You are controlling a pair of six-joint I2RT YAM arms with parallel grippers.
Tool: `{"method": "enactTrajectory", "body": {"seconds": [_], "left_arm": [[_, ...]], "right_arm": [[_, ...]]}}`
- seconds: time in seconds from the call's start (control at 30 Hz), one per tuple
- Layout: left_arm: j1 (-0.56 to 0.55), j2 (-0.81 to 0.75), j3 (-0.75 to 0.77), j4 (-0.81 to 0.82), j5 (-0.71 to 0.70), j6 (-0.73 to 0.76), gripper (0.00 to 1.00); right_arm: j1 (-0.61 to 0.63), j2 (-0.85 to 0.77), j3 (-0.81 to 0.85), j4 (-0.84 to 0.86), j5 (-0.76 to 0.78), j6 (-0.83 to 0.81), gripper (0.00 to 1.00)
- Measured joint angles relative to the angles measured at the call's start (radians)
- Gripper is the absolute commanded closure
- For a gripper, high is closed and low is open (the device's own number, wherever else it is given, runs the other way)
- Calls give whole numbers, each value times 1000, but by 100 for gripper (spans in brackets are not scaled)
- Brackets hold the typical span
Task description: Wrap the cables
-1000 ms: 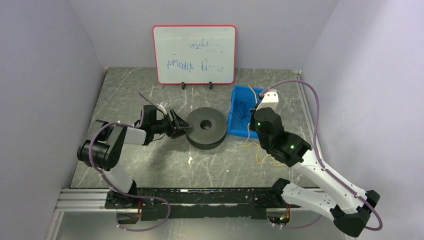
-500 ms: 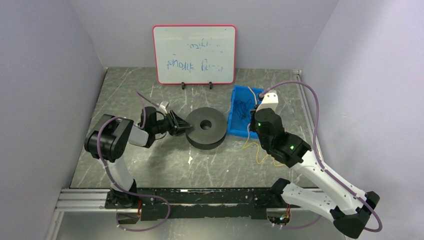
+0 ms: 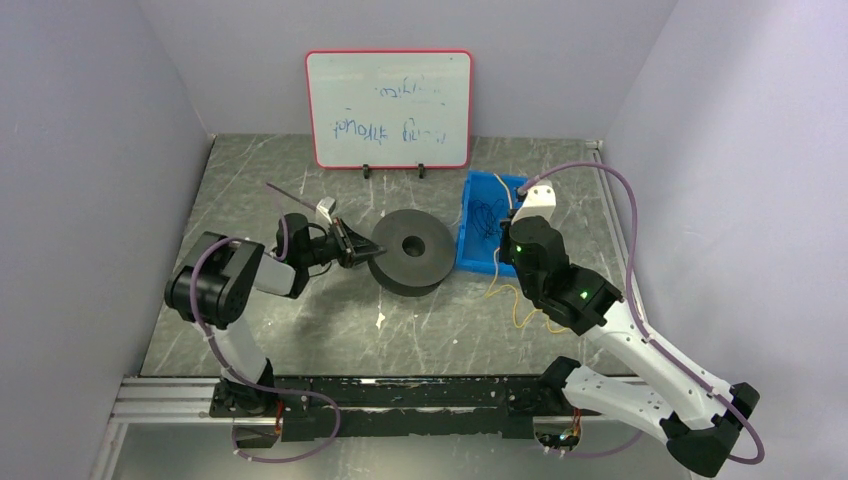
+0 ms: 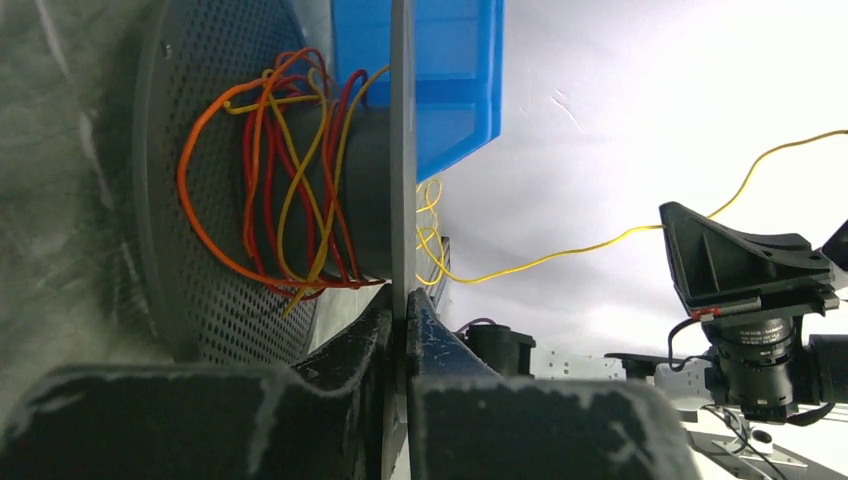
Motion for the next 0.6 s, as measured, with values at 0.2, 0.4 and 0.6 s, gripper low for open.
{"method": "enactTrajectory", "body": {"seconds": [0.2,0.4,0.6], "left_arm": [[0,-108,23,-137,-10,63,93],[-15,-225,81,-386,-68,184,93],[-82,-333,179,-658,-178,335,93]], "right_arm": [[0,0,0,0,-2,0,100],[-1,-4,0,0,-2,0,100],[-2,-16,0,-4,-2,1,100]]}}
